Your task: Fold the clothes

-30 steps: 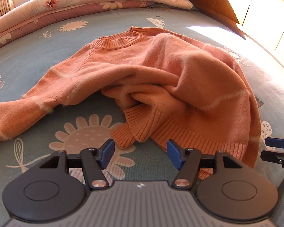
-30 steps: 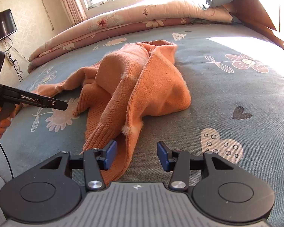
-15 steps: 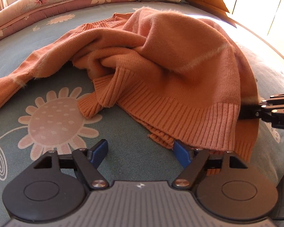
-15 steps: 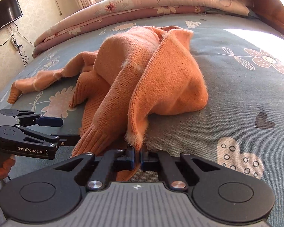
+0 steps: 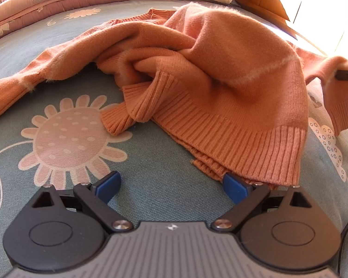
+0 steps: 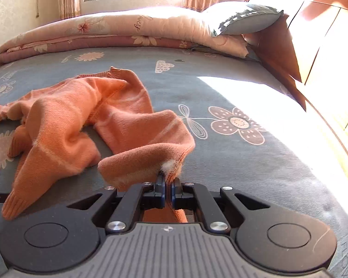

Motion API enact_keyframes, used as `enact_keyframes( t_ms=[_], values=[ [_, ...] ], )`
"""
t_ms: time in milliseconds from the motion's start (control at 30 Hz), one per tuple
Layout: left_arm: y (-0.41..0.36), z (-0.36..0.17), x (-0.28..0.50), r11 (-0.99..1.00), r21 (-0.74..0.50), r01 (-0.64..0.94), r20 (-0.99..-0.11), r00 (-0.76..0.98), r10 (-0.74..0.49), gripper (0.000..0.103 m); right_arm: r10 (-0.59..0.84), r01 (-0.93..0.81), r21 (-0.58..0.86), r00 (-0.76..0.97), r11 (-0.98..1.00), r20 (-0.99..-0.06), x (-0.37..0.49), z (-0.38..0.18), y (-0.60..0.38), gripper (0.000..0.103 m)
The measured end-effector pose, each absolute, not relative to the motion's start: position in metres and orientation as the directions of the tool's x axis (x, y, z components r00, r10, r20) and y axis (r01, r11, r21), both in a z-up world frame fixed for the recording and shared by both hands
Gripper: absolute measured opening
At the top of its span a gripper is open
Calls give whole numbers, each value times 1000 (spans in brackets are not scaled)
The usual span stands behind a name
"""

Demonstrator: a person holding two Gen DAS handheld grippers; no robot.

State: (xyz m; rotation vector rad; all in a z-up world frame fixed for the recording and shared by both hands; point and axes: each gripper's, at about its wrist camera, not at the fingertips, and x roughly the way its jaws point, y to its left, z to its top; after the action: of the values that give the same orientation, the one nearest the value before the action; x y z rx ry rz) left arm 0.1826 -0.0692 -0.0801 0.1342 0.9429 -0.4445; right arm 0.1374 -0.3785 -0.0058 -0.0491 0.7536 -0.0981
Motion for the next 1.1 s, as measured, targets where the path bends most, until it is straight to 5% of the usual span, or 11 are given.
enact_keyframes(
  t_ms=[533,1100],
  values=[
    [-69,-81,186,905,-62,420,-823,491,-285,97,-466,335,-324,616,885,-636,185,-3,-494,5],
    [-68,-82,189,907,-74,415,-825,485,-290,100,-507,454,-276,537,847,-674,217,-25,-544,6]
  ],
)
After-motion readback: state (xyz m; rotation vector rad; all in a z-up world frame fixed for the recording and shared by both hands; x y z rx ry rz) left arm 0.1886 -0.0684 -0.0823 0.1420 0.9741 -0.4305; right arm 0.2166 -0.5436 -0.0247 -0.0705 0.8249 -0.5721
